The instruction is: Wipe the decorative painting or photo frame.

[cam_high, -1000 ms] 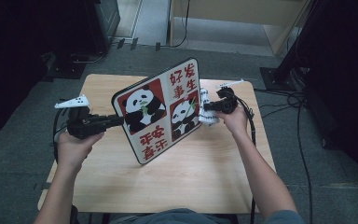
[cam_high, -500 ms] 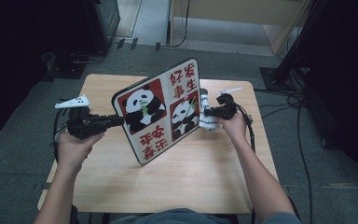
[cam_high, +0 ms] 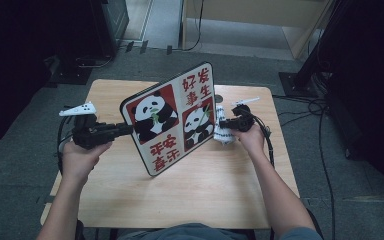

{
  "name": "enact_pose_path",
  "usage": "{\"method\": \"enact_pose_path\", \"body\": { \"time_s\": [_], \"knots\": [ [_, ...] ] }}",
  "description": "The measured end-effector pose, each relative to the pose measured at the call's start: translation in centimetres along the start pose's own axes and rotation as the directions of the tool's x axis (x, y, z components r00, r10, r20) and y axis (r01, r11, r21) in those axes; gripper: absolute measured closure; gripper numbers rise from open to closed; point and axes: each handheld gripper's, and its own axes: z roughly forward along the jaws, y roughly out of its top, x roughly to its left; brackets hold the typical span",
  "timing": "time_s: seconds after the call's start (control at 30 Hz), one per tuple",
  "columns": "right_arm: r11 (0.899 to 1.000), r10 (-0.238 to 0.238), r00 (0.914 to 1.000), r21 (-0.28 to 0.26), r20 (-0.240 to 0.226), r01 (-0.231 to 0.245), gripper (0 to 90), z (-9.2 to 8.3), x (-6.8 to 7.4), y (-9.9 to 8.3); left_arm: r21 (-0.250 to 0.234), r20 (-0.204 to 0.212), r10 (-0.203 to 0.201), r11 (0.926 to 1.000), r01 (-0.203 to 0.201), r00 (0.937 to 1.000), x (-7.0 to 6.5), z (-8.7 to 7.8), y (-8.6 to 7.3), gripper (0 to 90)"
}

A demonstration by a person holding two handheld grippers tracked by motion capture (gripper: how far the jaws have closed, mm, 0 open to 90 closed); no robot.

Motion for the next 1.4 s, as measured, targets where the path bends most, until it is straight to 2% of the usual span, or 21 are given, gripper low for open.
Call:
{"method": "enact_pose_path", "body": {
  "time_s": [0.47,0.8,1.03,1.4],
  "knots": [
    [0.999,0.038,0.9992,0.033,-0.013,-0.038,77.2,0.8,-0.7,-0.8,0.002,-0.002,-0.002,1.0000,0.002,1.0000,0.0,0.0,0.0,77.8],
    [0.999,0.045,0.9990,-0.028,0.007,-0.045,77.5,-0.9,-1.2,-0.3,0.005,-0.003,-0.003,1.0000,0.003,1.0000,0.0,0.0,0.1,77.7],
    [0.998,0.032,0.9976,-0.058,0.061,-0.029,77.4,-2.2,-1.6,0.0,0.006,-0.004,-0.002,1.0000,0.002,1.0000,0.0,0.0,0.1,77.7],
    [0.996,0.063,0.9906,-0.078,0.122,-0.054,77.2,-4.3,-3.6,-0.2,0.009,-0.004,-0.001,1.0000,0.001,1.0000,0.0,0.0,0.1,77.7]
  ]
}}
